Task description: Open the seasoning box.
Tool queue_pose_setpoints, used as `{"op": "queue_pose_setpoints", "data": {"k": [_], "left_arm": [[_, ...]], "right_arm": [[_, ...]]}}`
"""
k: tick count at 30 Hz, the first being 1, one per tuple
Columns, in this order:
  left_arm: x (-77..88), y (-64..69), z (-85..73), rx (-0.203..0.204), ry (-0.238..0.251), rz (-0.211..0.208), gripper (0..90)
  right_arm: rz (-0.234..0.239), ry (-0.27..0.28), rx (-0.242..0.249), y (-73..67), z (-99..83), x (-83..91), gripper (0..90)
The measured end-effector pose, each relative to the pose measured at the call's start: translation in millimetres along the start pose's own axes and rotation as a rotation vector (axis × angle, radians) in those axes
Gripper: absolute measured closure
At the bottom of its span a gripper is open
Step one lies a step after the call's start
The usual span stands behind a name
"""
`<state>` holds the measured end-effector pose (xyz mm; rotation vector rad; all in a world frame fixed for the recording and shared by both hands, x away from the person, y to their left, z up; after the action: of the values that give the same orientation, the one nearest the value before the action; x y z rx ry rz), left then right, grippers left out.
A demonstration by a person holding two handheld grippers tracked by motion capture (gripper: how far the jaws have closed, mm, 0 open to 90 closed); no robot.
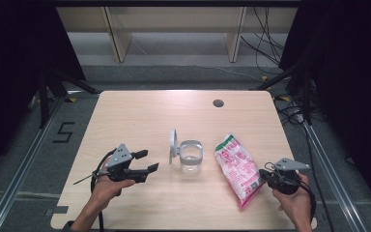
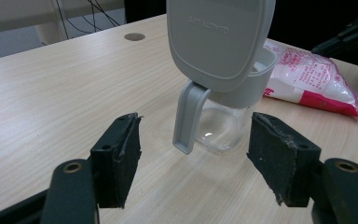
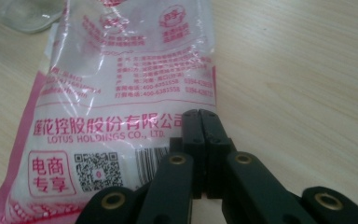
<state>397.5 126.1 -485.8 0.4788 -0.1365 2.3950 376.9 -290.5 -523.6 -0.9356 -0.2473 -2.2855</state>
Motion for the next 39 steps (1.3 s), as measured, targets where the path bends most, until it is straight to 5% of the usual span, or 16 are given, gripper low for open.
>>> {"op": "queue_pose_setpoints", "data": {"k": [5, 7, 10, 11, 12, 20, 22, 26, 30, 31, 34, 38, 39], "left_arm": [[-0.7, -0.5, 0.2, 0.008, 0.004, -0.002, 33.4], [-1.4, 0.0, 0.7, 0.01, 0.01, -0.008, 33.4], [0.2, -0.4, 0.3, 0.006, 0.0, 0.002, 33.4], [-0.1, -0.3, 0.5, 0.006, 0.003, -0.002, 33.5], [0.2, -0.5, 0.4, 0.005, -0.001, 0.002, 33.4], [-0.8, -1.3, -1.7, 0.011, 0.0, -0.01, 33.3], [-0.8, -1.0, -2.4, 0.015, 0.001, -0.011, 33.3], [-0.5, -1.5, -2.6, 0.025, 0.001, -0.011, 33.0], [0.3, -1.8, -4.6, 0.022, -0.003, -0.011, 32.9], [0.6, -1.8, -5.3, 0.021, -0.005, -0.013, 32.8], [0.8, -1.9, -6.9, 0.03, -0.004, -0.018, 32.7], [1.8, -3.5, -8.8, 0.037, -0.015, -0.005, 32.4], [1.7, -3.2, -9.3, 0.041, -0.015, -0.006, 32.4]], "right_arm": [[0.021, -0.018, -0.027, -15.8, -6.6, 3.7, 90.0], [0.0, -0.004, 0.008, -15.4, -6.6, 5.4, 90.0], [0.032, -0.011, 0.007, -24.2, -10.1, 6.3, 90.0], [0.039, -0.006, -0.031, -30.6, -11.0, 6.8, 90.0], [0.04, -0.004, 0.007, -30.6, -11.3, 7.4, 90.0], [0.088, 0.001, -0.001, -55.7, -14.7, 8.3, 90.0], [0.109, 0.005, 0.053, -57.1, -14.1, 6.0, 90.0], [0.131, -0.008, 0.072, -63.6, -14.3, 5.1, 90.0], [0.135, 0.032, 0.029, -61.6, -11.7, 8.0, 89.3], [0.144, 0.08, -0.022, -62.6, -7.2, 13.8, 86.1], [0.117, 0.132, -0.007, -57.5, -1.1, 16.6, 77.0], [0.059, 0.181, -0.042, -45.0, 1.0, 15.5, 61.4], [0.044, 0.185, -0.086, -43.7, 0.7, 15.7, 56.1]]}}
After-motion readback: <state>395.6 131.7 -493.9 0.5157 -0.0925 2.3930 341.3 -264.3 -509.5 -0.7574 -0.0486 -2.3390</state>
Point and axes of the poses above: each handheld gripper's, and its own axes: x roughly backward along the jaws, z roughly out of its top, y roughly to its right, the point moved 7 cm from there along -x, roughly forward along the jaws, and after that the axes turned 10 degrees about z, right-handed, at the moved point
